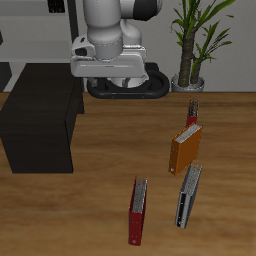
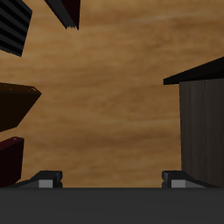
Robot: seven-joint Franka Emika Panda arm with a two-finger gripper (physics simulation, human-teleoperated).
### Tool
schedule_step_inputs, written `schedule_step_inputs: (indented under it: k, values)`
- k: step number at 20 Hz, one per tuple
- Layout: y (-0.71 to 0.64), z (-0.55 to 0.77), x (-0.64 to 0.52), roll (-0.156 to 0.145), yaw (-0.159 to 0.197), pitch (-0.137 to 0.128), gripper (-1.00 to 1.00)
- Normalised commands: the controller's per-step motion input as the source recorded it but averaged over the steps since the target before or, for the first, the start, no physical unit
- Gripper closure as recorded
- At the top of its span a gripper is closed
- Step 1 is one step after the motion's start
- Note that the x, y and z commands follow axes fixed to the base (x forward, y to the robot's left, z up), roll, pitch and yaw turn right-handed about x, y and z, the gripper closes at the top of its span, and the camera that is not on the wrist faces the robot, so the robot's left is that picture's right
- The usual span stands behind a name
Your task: Place the left red book flat on top of the shelf
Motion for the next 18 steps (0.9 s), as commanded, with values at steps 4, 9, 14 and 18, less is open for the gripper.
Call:
schedule_step_inputs:
  k: [4,9,14,18]
  values:
    - [0.12,-0.09,0.03,0.006,0.027,0.012,-1.00]
    - [0.10,-0.05,0.00,0.003,0.011,0.009,-1.00]
    - [0.09,-0.07,-0.11,-0.076,-0.045,-0.007,-1.00]
    - [0.36,-0.17,-0.21,-0.018,0.004,-0.001,-1.00]
